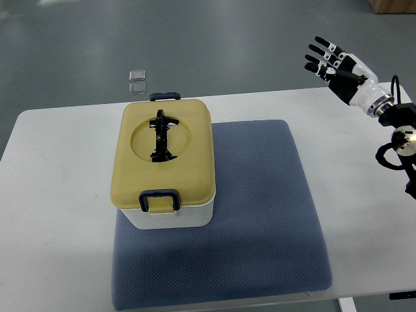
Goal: Open white storage box with right hand
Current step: 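Swing the right hand over the box toward the yellow lid's black handle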
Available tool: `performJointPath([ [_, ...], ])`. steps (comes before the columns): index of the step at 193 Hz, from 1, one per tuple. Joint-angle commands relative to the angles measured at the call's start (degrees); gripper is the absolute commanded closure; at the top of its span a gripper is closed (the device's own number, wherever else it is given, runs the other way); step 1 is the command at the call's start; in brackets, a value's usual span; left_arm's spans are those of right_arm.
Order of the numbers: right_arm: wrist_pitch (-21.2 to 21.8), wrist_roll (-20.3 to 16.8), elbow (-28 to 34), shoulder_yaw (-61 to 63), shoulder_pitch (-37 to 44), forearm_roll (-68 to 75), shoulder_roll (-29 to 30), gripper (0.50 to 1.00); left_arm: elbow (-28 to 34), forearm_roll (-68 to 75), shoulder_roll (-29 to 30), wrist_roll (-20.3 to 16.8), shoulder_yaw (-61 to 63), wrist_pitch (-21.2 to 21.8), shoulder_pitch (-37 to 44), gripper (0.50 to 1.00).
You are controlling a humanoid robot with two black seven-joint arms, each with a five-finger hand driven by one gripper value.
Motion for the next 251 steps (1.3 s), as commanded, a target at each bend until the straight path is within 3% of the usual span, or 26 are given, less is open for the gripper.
performJointPath([
  [1,-0.1,0.3,0.9,-4.4,2.5,0.1,-2.0,0.574,0.0,0.0,0.0,0.0,0.0,0.0,0.0,0.5],
  [38,-1.5,5.0,6.4,-16.4,8.9,0.0,-5.9,0.579,0.0,0.0,0.0,0.0,0.0,0.0,0.0,0.5],
  [67,-2.9,4.9,12.8,-21.8,12.4,-0.6,-7.8,0.581,0.0,0.0,0.0,0.0,0.0,0.0,0.0,0.5],
  [130,-3.4,5.1,18.9,-24.6,16.1,-9.1,-8.3,0.585,-0.1,0.0,0.0,0.0,0.0,0.0,0.0,0.5],
  [145,-7.2,6.1,22.0,-29.5,18.5,-9.2,-10.3,0.587,-0.1,0.0,0.0,0.0,0.0,0.0,0.0,0.5],
  [165,-14.4,10.5,26.5,-42.7,24.9,-9.2,-11.4,0.587,0.0,0.0,0.0,0.0,0.0,0.0,0.0,0.5],
  [194,-20.7,16.2,29.5,-61.6,36.4,-9.3,-10.5,0.587,-0.1,0.1,0.0,0.0,0.0,0.0,0.0,0.5],
  [251,-22.4,18.5,29.7,-73.9,47.1,-15.7,-4.9,0.587,0.0,0.0,0.0,0.0,0.0,0.0,0.0,0.5],
])
